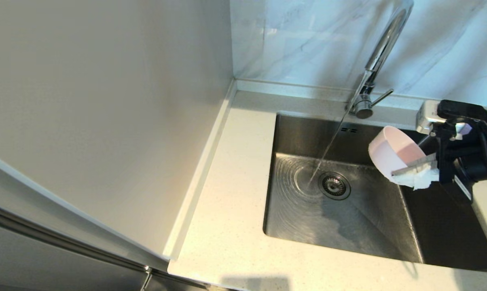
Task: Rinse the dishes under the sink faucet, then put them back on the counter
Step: Rinse the bowl
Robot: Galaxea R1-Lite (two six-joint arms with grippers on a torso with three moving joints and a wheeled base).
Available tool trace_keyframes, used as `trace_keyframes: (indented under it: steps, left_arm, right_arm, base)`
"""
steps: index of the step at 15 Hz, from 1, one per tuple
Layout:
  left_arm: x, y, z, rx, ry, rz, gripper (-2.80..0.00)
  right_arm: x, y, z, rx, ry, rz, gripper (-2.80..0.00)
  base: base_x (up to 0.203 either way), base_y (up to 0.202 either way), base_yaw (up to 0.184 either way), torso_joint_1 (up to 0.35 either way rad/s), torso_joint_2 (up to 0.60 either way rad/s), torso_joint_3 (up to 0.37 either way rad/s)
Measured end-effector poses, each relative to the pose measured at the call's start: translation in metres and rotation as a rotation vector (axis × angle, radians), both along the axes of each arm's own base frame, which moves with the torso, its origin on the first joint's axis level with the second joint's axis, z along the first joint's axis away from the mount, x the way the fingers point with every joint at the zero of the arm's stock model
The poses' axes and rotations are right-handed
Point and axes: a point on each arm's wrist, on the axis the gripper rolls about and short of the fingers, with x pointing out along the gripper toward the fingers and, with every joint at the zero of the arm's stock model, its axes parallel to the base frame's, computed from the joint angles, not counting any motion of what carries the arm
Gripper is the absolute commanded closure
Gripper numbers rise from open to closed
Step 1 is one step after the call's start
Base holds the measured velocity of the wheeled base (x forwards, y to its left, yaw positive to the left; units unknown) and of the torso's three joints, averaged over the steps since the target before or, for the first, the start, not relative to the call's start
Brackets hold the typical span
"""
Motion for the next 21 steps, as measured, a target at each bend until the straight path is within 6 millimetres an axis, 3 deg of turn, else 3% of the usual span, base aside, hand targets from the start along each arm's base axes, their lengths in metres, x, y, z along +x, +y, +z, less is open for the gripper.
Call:
trace_keyframes:
  steps: [8, 15, 21]
  left_arm:
    - [0.000, 0.000, 0.000, 0.000, 0.000, 0.000, 0.00]
    - [0.000, 0.000, 0.000, 0.000, 0.000, 0.000, 0.00]
    - [0.000, 0.000, 0.000, 0.000, 0.000, 0.000, 0.00]
  right_arm:
    - [0.055, 0.044, 0.007, -0.004, -0.044, 0.127, 0.00]
    - [0.087, 0.053, -0.001, -0.011, -0.037, 0.086, 0.00]
    - [0.099, 0.054, -0.003, -0.029, -0.043, 0.045, 0.00]
  base:
    - [0.000, 0.000, 0.000, 0.000, 0.00, 0.000]
    - [0.000, 0.000, 0.000, 0.000, 0.00, 0.000]
    - [0.000, 0.000, 0.000, 0.000, 0.00, 0.000]
